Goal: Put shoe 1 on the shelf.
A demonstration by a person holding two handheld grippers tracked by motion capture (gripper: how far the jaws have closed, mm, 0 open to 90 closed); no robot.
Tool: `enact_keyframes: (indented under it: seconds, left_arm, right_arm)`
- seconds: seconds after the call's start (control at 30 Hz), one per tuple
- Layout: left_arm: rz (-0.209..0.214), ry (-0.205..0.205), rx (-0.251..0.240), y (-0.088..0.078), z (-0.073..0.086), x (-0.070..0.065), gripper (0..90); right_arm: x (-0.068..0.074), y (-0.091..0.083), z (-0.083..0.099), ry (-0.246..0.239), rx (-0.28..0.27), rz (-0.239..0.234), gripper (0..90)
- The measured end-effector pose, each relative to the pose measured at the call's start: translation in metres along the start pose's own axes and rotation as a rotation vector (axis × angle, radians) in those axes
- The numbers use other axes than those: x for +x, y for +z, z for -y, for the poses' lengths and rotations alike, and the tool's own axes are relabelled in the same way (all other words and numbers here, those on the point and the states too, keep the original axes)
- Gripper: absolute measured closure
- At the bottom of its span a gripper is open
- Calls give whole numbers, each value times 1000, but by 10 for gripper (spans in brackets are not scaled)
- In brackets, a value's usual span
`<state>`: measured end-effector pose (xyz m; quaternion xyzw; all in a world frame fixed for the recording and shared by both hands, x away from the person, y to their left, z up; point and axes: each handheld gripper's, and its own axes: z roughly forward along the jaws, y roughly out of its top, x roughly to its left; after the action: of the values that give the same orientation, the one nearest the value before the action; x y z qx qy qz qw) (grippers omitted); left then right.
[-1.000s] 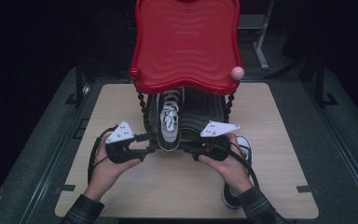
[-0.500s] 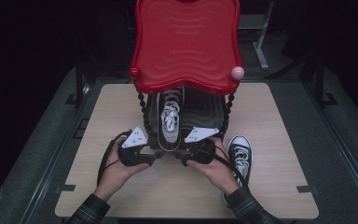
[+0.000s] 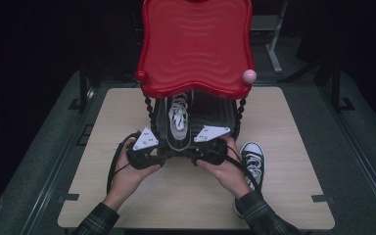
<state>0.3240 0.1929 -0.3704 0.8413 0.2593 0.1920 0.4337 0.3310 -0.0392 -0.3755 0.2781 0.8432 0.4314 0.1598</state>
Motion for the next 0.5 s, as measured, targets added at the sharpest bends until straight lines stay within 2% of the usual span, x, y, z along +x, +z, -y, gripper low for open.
enact_keyframes:
  seconds: [0.2,0.43,0.5]
  left_arm:
    - [-33,-8,1,6,-9,7,541]
    - [-56,-14,10,8,-13,15,568]
    - [-64,-27,9,8,-15,19,580]
  right_arm:
    - [-10,2,-12,-21,10,29,523]
    - [-16,9,-19,-16,9,42,526]
    - [-18,13,-23,-13,2,48,527]
